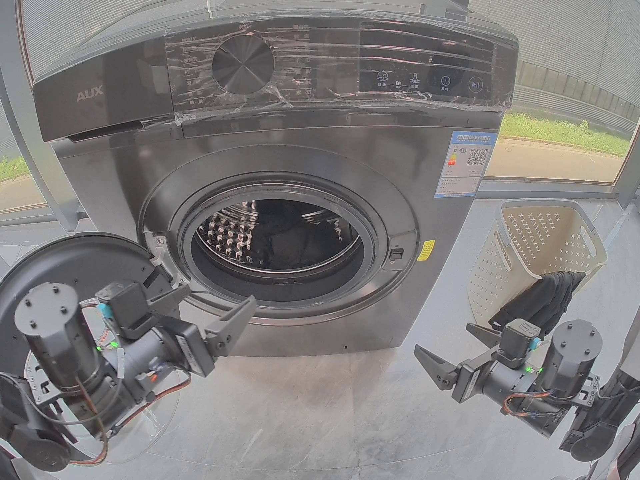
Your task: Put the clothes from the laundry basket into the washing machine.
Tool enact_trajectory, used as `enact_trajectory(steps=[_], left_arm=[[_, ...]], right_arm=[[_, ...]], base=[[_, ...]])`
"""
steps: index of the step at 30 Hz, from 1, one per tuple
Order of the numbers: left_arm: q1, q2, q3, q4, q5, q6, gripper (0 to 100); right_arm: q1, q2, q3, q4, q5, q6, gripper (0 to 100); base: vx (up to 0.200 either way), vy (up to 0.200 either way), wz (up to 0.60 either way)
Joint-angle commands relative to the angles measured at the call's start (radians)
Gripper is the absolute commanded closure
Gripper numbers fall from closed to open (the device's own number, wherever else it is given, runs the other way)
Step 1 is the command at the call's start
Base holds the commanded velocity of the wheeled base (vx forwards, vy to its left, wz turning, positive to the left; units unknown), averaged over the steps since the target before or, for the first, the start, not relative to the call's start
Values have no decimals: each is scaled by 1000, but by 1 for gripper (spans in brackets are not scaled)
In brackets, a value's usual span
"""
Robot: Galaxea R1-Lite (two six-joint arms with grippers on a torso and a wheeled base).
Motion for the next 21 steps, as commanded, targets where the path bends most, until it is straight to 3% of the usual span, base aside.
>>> enact_trajectory(steps=[1,2,5,7,11,16,21], left_arm=[[1,-244,67,47,3,10,0],[1,-244,67,47,3,10,0],[4,-333,78,125,11,53,0],[9,-380,79,154,13,65,0],[27,-443,78,219,14,68,0],[46,-584,88,367,11,68,0],[76,-689,101,486,8,71,0]], right_arm=[[-44,-115,62,1,1,-7,0],[-44,-115,62,1,1,-7,0],[-86,-198,80,1,3,-53,0],[-94,-239,100,3,9,-58,0],[-94,-281,100,15,3,-58,0],[-106,-308,100,34,-1,-61,0],[-139,-327,100,66,1,-84,0]], base=[[0,0,0],[0,0,0],[0,0,0],[0,0,0],[0,0,0],[-200,0,0],[0,0,0]])
